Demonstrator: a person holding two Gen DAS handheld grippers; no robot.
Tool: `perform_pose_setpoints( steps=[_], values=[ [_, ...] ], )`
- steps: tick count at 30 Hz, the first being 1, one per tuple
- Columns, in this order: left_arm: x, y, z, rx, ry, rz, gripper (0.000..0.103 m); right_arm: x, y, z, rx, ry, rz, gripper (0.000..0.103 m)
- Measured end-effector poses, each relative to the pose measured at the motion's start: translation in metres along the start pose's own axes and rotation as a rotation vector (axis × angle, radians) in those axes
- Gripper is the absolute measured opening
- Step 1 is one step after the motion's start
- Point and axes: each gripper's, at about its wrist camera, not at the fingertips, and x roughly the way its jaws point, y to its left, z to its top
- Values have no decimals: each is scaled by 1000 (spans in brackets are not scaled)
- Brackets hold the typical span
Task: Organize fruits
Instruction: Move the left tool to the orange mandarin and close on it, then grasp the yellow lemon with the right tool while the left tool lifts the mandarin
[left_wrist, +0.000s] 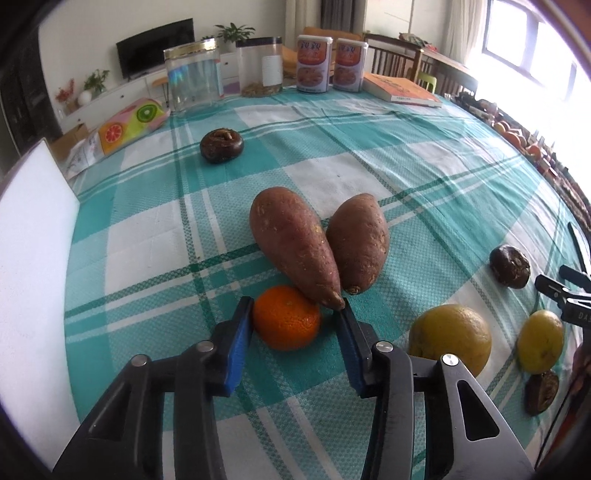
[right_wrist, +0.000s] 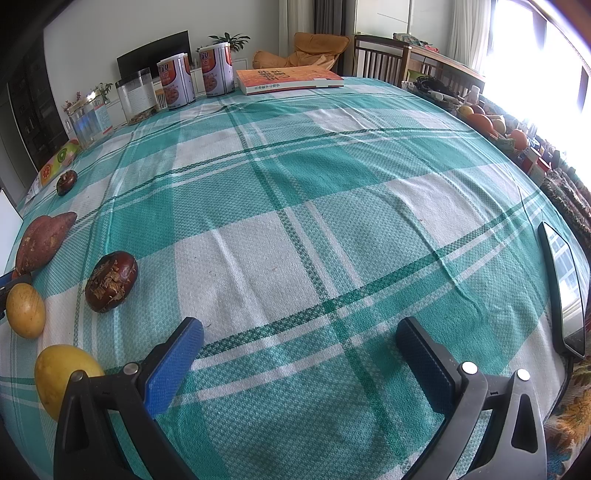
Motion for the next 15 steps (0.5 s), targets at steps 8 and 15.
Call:
perform_pose_setpoints(
  steps=[8,15],
  values=[
    [-29,12,-13,-126,-26,-1,34,-10,-19,2,115,-28,153,103],
    [-72,5,-26,-172,-67,-11,34,-34,28,-10,-7,98,621,98]
  ],
)
